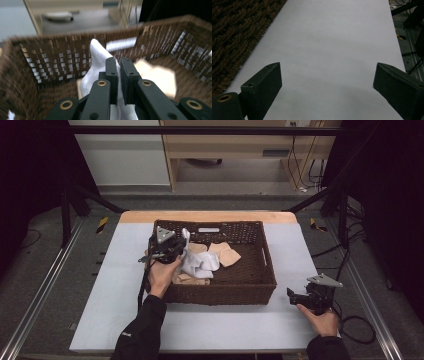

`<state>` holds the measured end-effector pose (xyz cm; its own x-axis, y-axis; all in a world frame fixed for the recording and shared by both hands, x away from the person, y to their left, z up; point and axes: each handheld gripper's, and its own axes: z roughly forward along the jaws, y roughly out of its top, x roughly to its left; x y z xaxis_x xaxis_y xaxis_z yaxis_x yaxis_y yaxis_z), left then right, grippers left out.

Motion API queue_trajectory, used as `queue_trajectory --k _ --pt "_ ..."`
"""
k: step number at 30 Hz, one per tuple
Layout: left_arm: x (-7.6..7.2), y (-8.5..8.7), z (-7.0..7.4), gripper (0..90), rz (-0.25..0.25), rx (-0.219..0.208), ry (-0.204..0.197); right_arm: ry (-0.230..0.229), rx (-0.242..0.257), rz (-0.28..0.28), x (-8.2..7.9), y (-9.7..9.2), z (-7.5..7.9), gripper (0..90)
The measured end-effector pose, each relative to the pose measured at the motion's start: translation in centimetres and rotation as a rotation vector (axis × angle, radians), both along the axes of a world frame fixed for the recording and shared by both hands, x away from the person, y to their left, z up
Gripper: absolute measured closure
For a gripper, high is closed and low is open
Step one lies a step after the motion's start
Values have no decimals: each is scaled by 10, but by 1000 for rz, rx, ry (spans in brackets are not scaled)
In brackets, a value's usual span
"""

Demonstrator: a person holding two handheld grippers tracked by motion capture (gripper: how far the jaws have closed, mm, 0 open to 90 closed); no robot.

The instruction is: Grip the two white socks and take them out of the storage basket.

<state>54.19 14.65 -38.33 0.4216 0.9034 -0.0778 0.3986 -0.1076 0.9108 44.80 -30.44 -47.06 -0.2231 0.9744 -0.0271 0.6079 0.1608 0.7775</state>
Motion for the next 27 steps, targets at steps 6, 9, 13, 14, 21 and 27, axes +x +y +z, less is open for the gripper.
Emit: queue_trajectory --k 6,9,13,14,21,27 --pt "-9 12 24 845 3 -75 -103 -1 5 -2 -1 0 0 85" --pt "-13 15 31 845 -2 -95 -127 -1 4 -2 -1 0 0 85" --pt "-20 19 44 846 -17 -123 -159 -3 4 -4 -1 -1 1 85" --pt "-22 21 47 846 -21 -131 -167 -3 4 -4 -1 -1 1 85" --pt "-43 34 70 846 -41 -142 -216 -6 3 -4 -2 -1 1 86" --pt "-62 52 84 845 -46 -145 -255 -4 2 -5 -2 -1 1 89"
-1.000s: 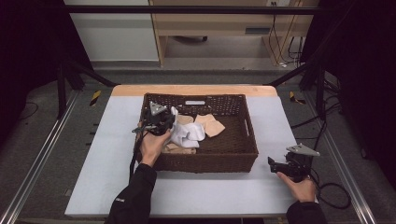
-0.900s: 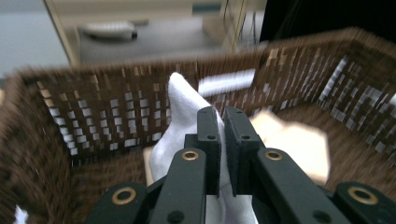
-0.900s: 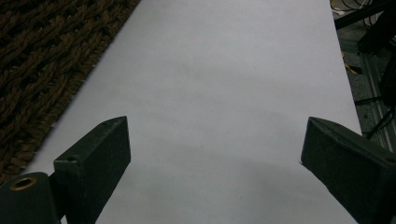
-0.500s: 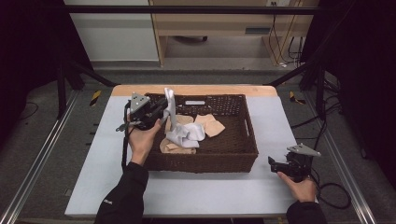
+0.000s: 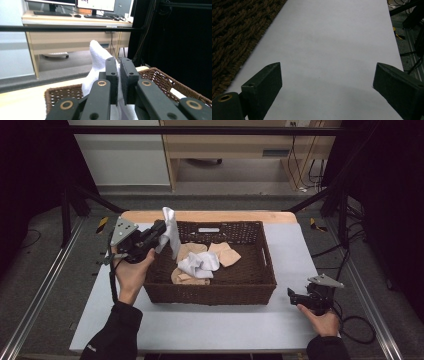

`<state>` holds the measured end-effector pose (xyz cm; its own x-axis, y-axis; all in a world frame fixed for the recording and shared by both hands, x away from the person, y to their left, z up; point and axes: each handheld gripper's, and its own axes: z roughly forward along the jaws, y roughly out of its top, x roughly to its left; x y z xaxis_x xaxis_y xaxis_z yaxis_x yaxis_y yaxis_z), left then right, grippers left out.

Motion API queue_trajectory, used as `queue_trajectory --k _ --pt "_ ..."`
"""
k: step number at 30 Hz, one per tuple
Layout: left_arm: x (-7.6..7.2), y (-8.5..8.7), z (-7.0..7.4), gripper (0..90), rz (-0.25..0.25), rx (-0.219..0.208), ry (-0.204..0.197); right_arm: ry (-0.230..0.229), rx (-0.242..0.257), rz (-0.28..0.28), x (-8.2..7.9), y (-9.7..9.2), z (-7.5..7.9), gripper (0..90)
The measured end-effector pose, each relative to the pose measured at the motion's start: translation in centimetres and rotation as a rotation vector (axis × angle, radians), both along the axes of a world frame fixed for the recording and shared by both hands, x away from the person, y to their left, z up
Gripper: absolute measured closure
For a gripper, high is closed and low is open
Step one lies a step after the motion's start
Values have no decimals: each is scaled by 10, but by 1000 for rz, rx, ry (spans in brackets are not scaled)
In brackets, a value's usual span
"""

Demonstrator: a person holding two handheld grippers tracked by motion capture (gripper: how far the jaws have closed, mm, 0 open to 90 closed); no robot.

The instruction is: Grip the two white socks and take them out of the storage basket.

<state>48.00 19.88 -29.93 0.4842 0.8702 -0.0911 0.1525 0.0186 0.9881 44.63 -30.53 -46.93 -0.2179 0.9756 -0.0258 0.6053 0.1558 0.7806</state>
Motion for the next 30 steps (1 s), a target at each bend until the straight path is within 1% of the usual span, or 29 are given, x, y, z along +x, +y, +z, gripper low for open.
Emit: queue_trajectory --k 4,8,9,10,11,12,13,14,17,18,21,23,26,27,28,29,30 --pt "-10 17 4 845 9 -21 -16 1 -4 -1 0 0 0 90" --pt "-19 36 6 845 31 -43 -26 2 -9 3 0 0 0 89" --pt "-23 46 6 845 38 -56 -29 0 -7 0 0 0 0 90" --pt "-23 46 6 846 38 -56 -29 0 -7 0 0 0 0 90" --pt "-27 55 6 845 39 -65 -27 -2 -6 -1 -1 -1 0 89" --pt "-27 55 6 845 39 -65 -27 -2 -6 -1 -1 -1 0 89" --pt "-31 65 4 845 50 -69 -28 0 -6 -4 -1 0 0 89" --pt "-31 65 4 846 50 -69 -28 0 -6 -4 -1 0 0 89" --pt "-36 78 0 845 71 -66 -24 0 -9 -1 0 0 0 89" --pt "-37 81 -1 845 76 -73 -23 3 -9 -2 -1 0 0 89" --pt "-40 90 -8 845 90 -63 -13 1 -9 -2 -1 0 0 89" --pt "-42 95 -13 845 97 -65 -3 2 -8 -4 -1 0 0 89" --pt "-42 101 -25 845 107 -64 17 4 -8 -2 -1 0 0 89" --pt "-40 102 -30 846 114 -61 31 5 -8 -3 -1 0 0 90" --pt "-38 104 -34 845 120 -50 55 3 -12 1 -1 0 0 89" --pt "-36 108 -40 845 138 -31 74 4 -10 0 -1 0 0 89" --pt "-36 108 -40 845 138 -31 74 4 -10 0 -1 0 0 89"
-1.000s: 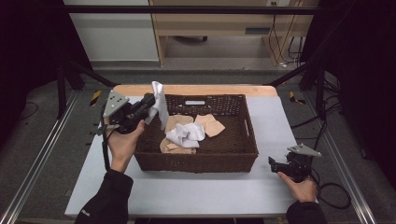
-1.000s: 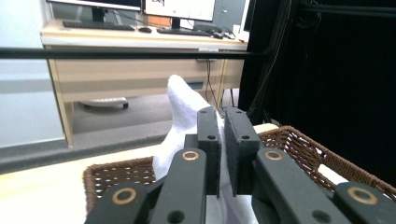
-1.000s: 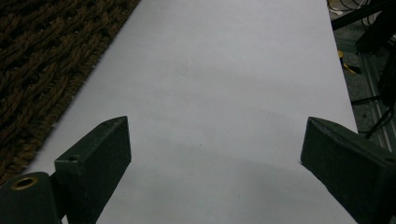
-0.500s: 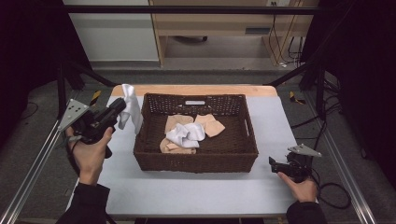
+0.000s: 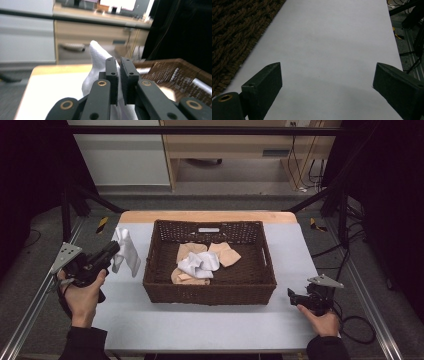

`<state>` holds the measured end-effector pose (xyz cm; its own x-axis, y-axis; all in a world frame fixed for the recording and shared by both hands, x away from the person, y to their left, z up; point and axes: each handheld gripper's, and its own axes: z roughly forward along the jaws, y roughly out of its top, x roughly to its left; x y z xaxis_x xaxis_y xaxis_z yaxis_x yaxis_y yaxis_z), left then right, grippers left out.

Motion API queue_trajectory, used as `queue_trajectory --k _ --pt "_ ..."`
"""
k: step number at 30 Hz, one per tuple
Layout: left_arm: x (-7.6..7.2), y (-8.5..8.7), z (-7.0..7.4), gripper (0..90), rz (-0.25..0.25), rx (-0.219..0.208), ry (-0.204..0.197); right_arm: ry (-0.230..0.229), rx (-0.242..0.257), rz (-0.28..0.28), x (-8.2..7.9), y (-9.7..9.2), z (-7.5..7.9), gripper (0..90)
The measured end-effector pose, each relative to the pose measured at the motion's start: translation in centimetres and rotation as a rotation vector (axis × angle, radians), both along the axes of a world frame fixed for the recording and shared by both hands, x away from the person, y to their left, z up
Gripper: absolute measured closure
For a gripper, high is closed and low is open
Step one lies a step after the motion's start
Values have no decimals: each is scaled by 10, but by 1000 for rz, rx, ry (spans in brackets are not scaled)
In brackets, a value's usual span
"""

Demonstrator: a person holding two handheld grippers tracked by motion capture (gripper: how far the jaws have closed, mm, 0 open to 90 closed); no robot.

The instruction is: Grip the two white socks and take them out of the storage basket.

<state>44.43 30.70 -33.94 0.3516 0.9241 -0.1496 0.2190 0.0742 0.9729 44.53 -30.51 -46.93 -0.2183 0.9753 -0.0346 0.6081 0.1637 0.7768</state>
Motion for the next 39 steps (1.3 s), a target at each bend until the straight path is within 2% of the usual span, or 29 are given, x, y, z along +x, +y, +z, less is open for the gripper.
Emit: queue_trajectory --k 2,3,4,6,14,17,21,25,26,27,30,31,33,34,35,36,37,38,39 --pt "2 3 -6 845 15 9 20 -2 -1 1 0 0 0 89" --pt "4 6 -13 844 31 22 43 -2 0 1 0 0 0 89" --pt "4 6 -13 844 31 22 43 -2 0 1 0 0 0 89" --pt "5 8 -23 844 40 36 72 -4 2 2 0 0 0 89" --pt "13 19 -64 844 95 94 207 -9 8 5 -1 -1 1 89" --pt "16 20 -76 844 95 93 256 -5 6 7 -1 0 1 89" --pt "22 18 -89 836 84 149 320 -9 7 6 -1 -1 1 89" --pt "27 15 -101 770 66 177 380 -4 2 8 -1 0 1 89" --pt "27 15 -104 730 63 185 390 -4 1 9 -1 0 1 89" --pt "29 14 -110 639 62 187 412 -3 1 9 -1 0 1 89" --pt "31 13 -112 526 66 194 428 -4 2 9 -1 -1 1 89" --pt "31 13 -112 526 71 195 425 -5 2 8 -1 -1 1 89" --pt "30 13 -107 457 82 181 402 -7 2 9 -1 -1 1 89" --pt "30 13 -107 449 82 181 402 -9 2 9 -1 -1 1 89" --pt "28 14 -101 446 82 168 379 -8 1 10 -1 -1 1 89" --pt "28 14 -101 447 82 168 379 -8 4 10 -1 -1 1 89" --pt "26 14 -94 449 79 148 354 -8 4 10 -1 -1 1 89" --pt "26 14 -94 450 79 148 354 -8 4 10 -1 -1 1 89" --pt "24 13 -87 451 80 134 333 -10 4 8 -1 -1 2 89"
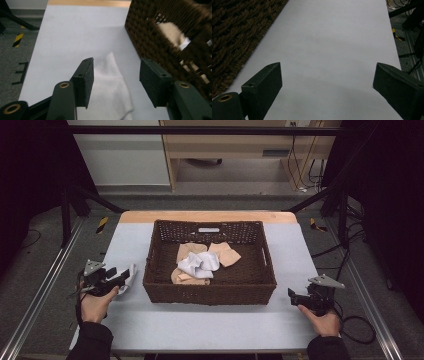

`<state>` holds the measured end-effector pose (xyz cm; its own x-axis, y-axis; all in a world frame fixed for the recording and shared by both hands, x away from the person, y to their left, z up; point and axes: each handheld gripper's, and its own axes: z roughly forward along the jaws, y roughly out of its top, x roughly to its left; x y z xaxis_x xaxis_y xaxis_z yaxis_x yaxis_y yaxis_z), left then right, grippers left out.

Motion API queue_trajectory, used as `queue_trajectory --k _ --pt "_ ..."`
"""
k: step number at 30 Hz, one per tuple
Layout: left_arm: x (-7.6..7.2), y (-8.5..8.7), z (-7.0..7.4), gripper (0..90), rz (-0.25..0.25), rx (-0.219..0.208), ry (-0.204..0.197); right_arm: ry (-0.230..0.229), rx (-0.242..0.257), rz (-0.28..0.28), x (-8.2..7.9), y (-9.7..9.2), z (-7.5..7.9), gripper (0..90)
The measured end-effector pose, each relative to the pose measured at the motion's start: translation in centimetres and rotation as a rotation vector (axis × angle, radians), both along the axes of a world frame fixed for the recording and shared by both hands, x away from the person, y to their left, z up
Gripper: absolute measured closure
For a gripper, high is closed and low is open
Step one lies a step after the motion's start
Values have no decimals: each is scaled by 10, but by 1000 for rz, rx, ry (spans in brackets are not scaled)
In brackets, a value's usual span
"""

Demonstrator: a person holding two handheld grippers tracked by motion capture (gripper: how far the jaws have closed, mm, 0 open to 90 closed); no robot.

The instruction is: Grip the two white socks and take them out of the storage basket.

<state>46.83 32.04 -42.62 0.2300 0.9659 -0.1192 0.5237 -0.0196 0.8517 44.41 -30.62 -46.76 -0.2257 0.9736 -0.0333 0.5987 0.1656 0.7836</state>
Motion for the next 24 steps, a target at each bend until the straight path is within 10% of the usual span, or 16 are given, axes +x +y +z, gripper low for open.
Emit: queue_trajectory --k 24 --pt "-16 -33 59 480 -40 -79 -197 -13 6 -2 0 -1 1 88"
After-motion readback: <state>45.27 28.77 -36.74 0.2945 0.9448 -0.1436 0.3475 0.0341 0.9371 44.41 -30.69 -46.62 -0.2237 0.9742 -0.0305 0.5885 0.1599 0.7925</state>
